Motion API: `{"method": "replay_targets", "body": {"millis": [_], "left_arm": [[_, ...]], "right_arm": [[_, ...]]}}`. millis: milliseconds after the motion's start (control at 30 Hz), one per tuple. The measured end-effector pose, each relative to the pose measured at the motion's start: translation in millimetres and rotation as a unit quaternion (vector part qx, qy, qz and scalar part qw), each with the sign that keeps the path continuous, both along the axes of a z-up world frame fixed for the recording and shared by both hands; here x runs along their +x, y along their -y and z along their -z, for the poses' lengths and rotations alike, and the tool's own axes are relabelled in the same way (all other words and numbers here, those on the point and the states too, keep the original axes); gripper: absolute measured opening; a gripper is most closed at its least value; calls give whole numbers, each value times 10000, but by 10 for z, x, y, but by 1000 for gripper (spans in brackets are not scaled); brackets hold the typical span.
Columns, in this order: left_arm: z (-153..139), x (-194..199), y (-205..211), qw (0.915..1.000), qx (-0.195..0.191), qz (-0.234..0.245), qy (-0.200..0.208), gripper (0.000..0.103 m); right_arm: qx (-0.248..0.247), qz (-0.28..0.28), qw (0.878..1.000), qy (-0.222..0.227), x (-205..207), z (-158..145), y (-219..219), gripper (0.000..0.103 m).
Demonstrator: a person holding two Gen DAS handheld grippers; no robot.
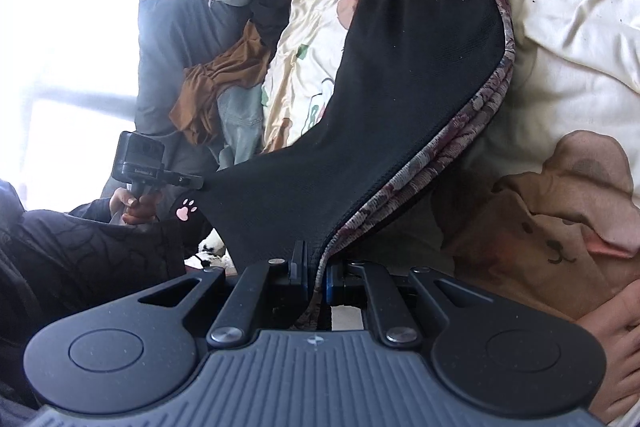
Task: Fold clothes
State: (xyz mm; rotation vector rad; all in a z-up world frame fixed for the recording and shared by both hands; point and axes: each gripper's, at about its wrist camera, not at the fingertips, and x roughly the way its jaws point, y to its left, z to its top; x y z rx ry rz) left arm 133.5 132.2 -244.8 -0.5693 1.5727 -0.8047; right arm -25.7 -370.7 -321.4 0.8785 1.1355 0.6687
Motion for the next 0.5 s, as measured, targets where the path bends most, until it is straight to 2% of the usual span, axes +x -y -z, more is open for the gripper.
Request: {"method": "replay_targets", "body": {"millis": [233,333,500], "left_arm": [[281,8,207,9982,184,499,-259,2],[421,-27,368,9952,356,863,-298,2],[681,-131,608,9895,343,1286,-560,3]], "right_arm": [[-216,321,9992,-16,7,24,147,6],[-346,462,9983,-76,-10,77,244,6],[-545,597,9966,-182,1,173,332,6]]}}
